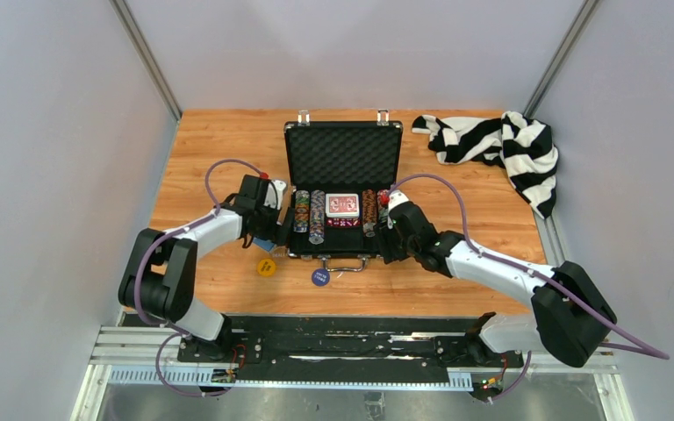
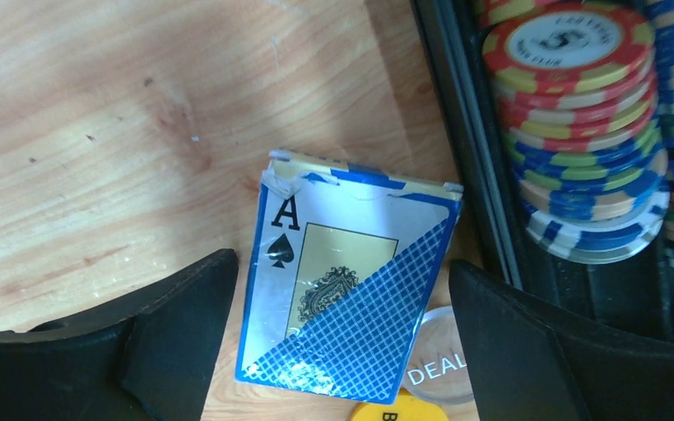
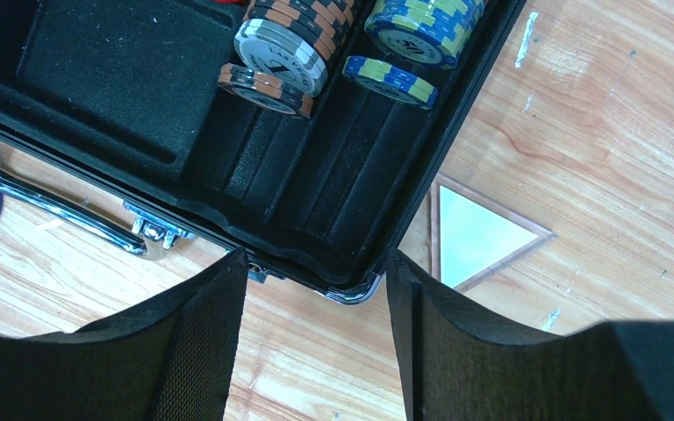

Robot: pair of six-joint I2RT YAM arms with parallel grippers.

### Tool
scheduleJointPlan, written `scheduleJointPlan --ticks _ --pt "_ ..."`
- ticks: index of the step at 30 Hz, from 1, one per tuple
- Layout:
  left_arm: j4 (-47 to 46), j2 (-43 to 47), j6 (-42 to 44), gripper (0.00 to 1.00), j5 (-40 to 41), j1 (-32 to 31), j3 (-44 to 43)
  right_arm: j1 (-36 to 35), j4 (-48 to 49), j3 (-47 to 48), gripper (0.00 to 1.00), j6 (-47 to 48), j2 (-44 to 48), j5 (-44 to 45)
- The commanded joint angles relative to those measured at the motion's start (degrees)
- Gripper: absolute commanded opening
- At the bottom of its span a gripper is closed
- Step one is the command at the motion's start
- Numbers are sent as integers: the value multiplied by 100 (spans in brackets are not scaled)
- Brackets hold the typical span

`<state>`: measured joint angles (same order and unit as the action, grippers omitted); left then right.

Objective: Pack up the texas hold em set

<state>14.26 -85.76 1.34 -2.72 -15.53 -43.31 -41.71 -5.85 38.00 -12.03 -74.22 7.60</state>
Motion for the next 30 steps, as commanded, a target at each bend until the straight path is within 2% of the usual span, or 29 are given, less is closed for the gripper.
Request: scheduleJointPlan --ticks 1,2,6,10,13,17,20,22,24,26,28,30 --pt "274 -116 190 94 74 -54 -134 121 50 -18 59 87 -50 -12" --pt "271 -115 183 92 98 -55 -134 129 55 -14 59 87 -75 -19" --pt "256 -170 165 67 319 -63 -133 131 86 -5 59 75 -149 -48" --pt "319 -44 44 57 401 -73 -163 137 100 -15 59 66 -183 -43" --pt "354 308 -44 56 619 -126 -198 129 124 -6 59 52 -180 -84" --pt "522 1070 -142 56 1326 -253 -296 134 127 43 59 40 -200 -167" --pt "518 1767 -147 56 1401 -331 -322 136 134 89 58 33 -140 -269" --pt "202 2255 -9 55 787 -453 -236 136 153 113 58 111 -20 -466" --pt "-573 2769 49 53 -301 -595 80 149 102 213 58 179 156 -840" --pt "-1674 3217 87 42 -1369 -754 550 280 -90 458 59 120 345 -1648" --pt "-2145 3470 305 41 -2150 -991 751 365 -160 674 59 21 565 -2414" --pt "-2401 3477 253 43 -2803 -1110 824 373 -191 906 59 -50 825 -2766"
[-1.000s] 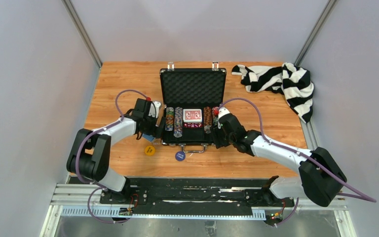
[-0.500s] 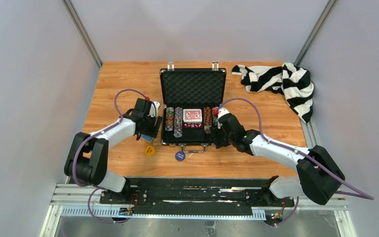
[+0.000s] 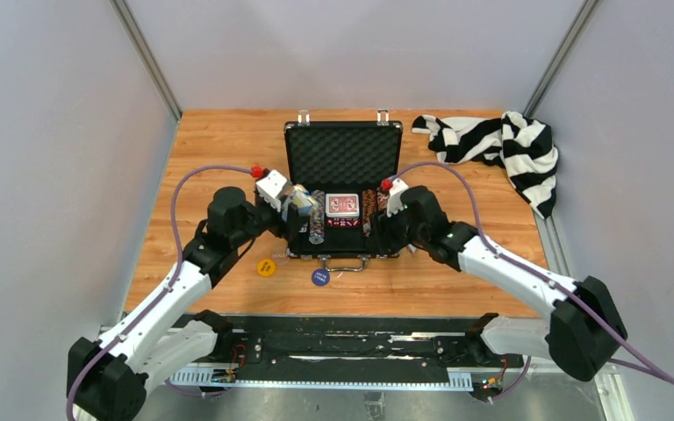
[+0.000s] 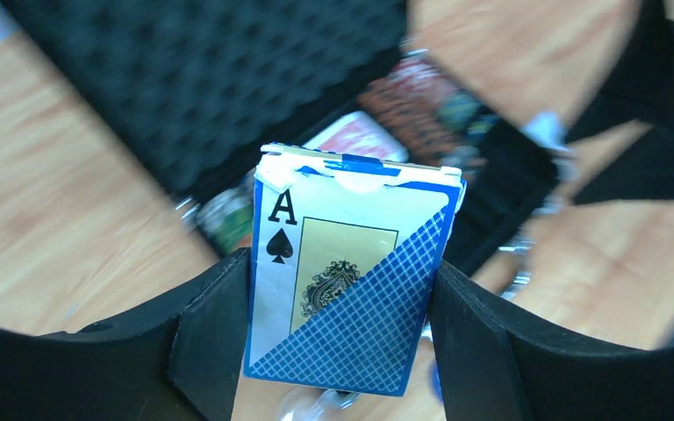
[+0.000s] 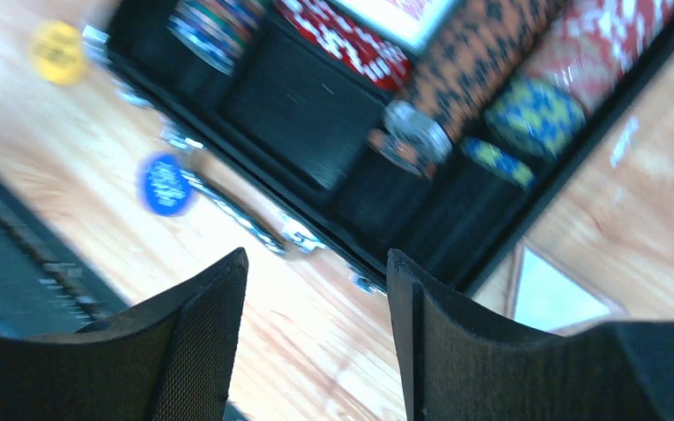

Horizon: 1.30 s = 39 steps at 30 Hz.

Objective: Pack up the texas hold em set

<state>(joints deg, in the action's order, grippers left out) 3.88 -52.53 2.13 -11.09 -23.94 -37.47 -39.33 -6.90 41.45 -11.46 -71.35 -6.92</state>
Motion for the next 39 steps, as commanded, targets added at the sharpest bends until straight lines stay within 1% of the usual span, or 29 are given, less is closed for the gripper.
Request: scheduleJointPlan --ticks 1,3,5,7,11,16,20,26,30,32,34,36,37,39 --pt "-1394 106 173 44 -2217 -326 233 138 -96 662 59 -146 637 -1409" --pt "-1390 -13 205 45 -2562 -501 200 136 -84 879 59 -198 808 -1502" --pt "-1390 -120 293 43 -2721 -735 186 142 16 1109 60 -256 899 -1538" --pt "-1390 -193 448 43 -2645 -1096 182 136 -37 1466 60 -264 843 -1631" --pt "-1390 -265 707 43 -2243 -1432 124 133 -150 1947 62 -468 499 -2021" --pt "-1390 -304 758 42 -2097 -1508 8 60 136 1835 65 -746 333 -2303" --pt "-1390 -308 786 42 -2066 -1547 -46 -15 66 1680 66 -798 360 -2323" --pt "-1390 -434 927 42 -1990 -1576 -128 -112 7 1472 65 -944 399 -2392" --pt "-1396 -468 969 43 -1977 -1602 -155 -159 -62 1434 56 -1014 297 -2502" --pt "-1395 -464 979 44 -1963 -1605 -157 -168 -50 1420 43 -1041 285 -2503" --pt "-1389 -439 977 47 -1951 -1614 -139 -171 -50 1406 30 -1038 296 -2417" --pt "-1392 -410 997 51 -1932 -1613 -100 -171 -45 1398 14 -1021 306 -2382" --pt "-1396 -395 1014 51 -1931 -1613 -69 -166 -41 1405 8 -1027 280 -2403" --pt "-1399 -373 1009 55 -1834 -1613 -27 -164 -31 1409 1 -1053 217 -2449"
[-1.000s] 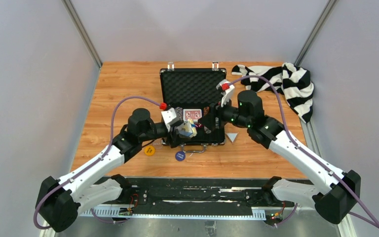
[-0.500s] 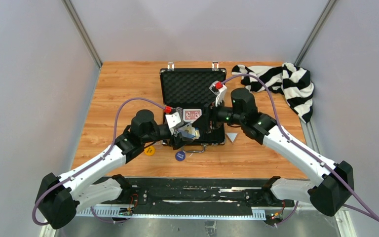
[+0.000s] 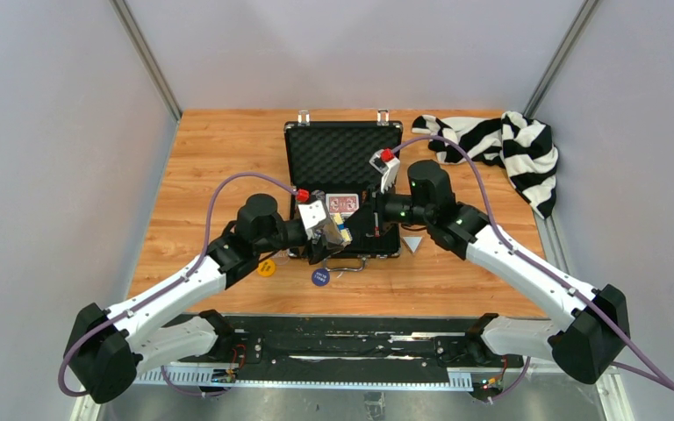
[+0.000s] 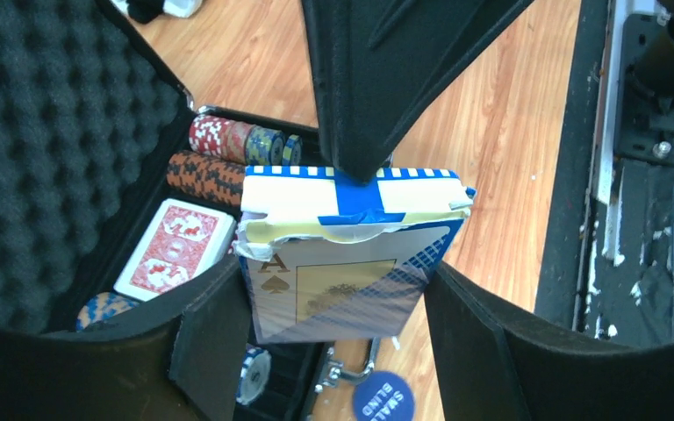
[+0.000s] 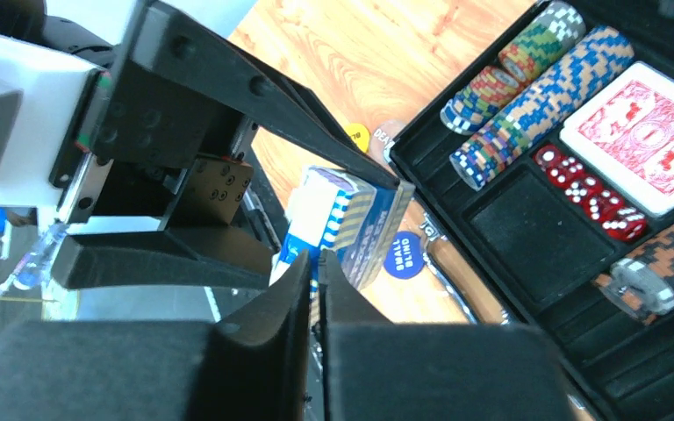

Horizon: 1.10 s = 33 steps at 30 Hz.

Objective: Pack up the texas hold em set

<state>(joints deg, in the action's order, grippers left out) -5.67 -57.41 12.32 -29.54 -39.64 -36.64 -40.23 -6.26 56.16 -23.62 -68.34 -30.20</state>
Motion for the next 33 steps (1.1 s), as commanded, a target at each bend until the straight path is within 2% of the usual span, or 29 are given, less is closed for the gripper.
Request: scheduleJointPlan --ticks 1,4,7,8,12,15,22,30,33 --pt "-439 122 -29 57 121 -44 -90 -81 -82 -61 1 138 -108 -122" --pt "-444 149 -43 62 522 -42 12 -58 -69 -68 1 108 -152 -49" --pt "-450 173 -26 60 685 -44 76 -56 -50 -84 1 175 -167 26" --pt "-461 158 -24 57 720 -44 78 -55 -49 -77 5 195 -191 32" --pt "-461 37 10 46 700 -44 27 -58 -47 -32 40 211 -187 32" --pt "-453 7 11 45 604 -44 8 -56 11 -31 51 268 -115 65" --pt "-451 -112 -39 45 364 -44 3 -83 100 100 59 363 -313 -227" --pt "-445 -306 -73 45 219 -44 -15 -345 -188 422 59 617 -794 154" --pt "-444 -236 -49 46 274 -44 20 -355 -282 470 42 660 -864 330"
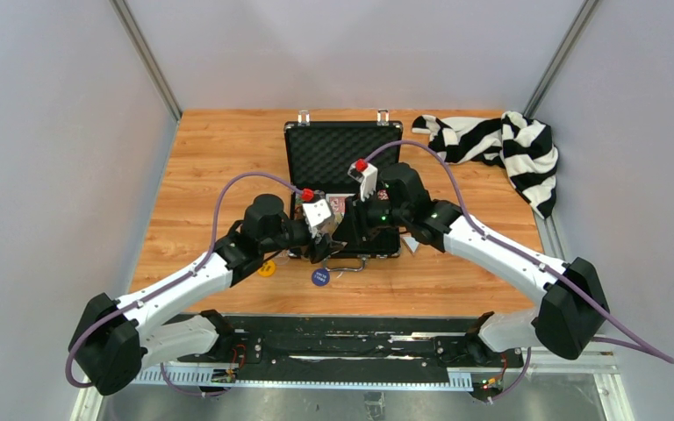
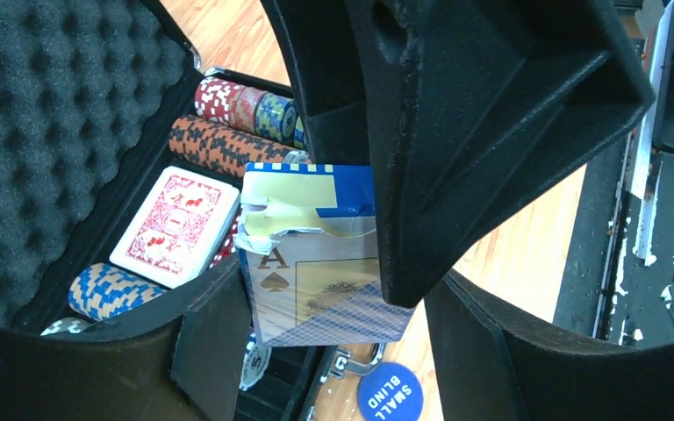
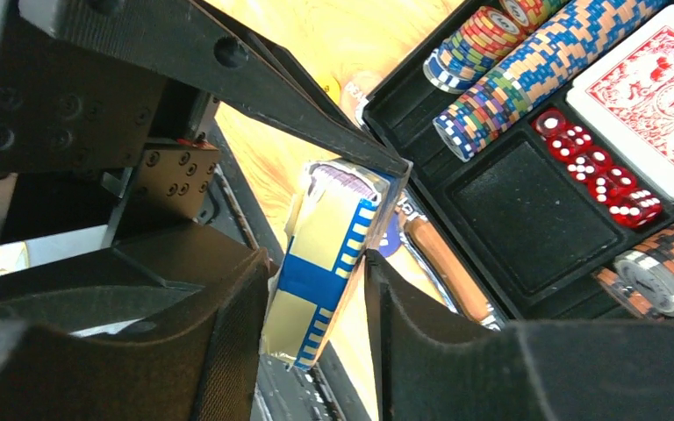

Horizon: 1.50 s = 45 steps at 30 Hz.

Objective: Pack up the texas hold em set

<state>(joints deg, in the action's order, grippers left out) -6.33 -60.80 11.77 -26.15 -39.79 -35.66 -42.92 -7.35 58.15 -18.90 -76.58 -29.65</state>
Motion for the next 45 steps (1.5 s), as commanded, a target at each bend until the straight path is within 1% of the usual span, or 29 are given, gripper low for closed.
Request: scheduleJointPlan --ticks 1,2,4,7,8,9,11,14,18,22,23,29,33,39,45 --pt "-378 141 0 47 -51 -29 -68 -86 -183 270 36 196 -37 326" --pt "-382 177 7 49 -41 -29 -46 -87 -193 263 28 208 -33 387" --pt "-384 253 -18 53 54 -29 -13 -82 -213 267 17 200 -5 520" --pt "-387 309 -83 61 420 -29 52 -27 -214 209 5 59 72 738" --pt "-403 332 -121 64 762 -29 108 13 -206 183 1 -5 102 787" --pt "-460 358 -190 67 1090 -29 196 75 -182 137 1 -70 138 819" --pt "-615 442 -314 69 1697 -29 411 218 -73 -20 1 -215 214 851" --pt "-654 557 -376 73 2395 -29 666 405 220 -342 1 -425 314 919" --pt "-768 747 -752 74 3671 -29 945 662 636 -646 1 -746 392 1000" --pt "-796 1055 -1331 73 5123 -29 1217 820 1025 -901 1 -978 390 1144" --pt "-813 1147 -1457 73 5285 -29 1288 834 1120 -975 1 -1017 363 1172" --pt "-690 1609 -1812 73 5411 -29 1516 836 1680 -1121 1 -1438 -222 904" --pt "-501 1758 -1957 73 5612 -29 1600 837 2063 -1244 1 -1669 -568 957" --pt "-427 1890 -2011 72 5650 -29 1708 820 2286 -1313 1 -1894 -870 1028" --pt "-413 1892 -1960 72 5671 -29 1742 765 2246 -1300 1 -2039 -1060 1076"
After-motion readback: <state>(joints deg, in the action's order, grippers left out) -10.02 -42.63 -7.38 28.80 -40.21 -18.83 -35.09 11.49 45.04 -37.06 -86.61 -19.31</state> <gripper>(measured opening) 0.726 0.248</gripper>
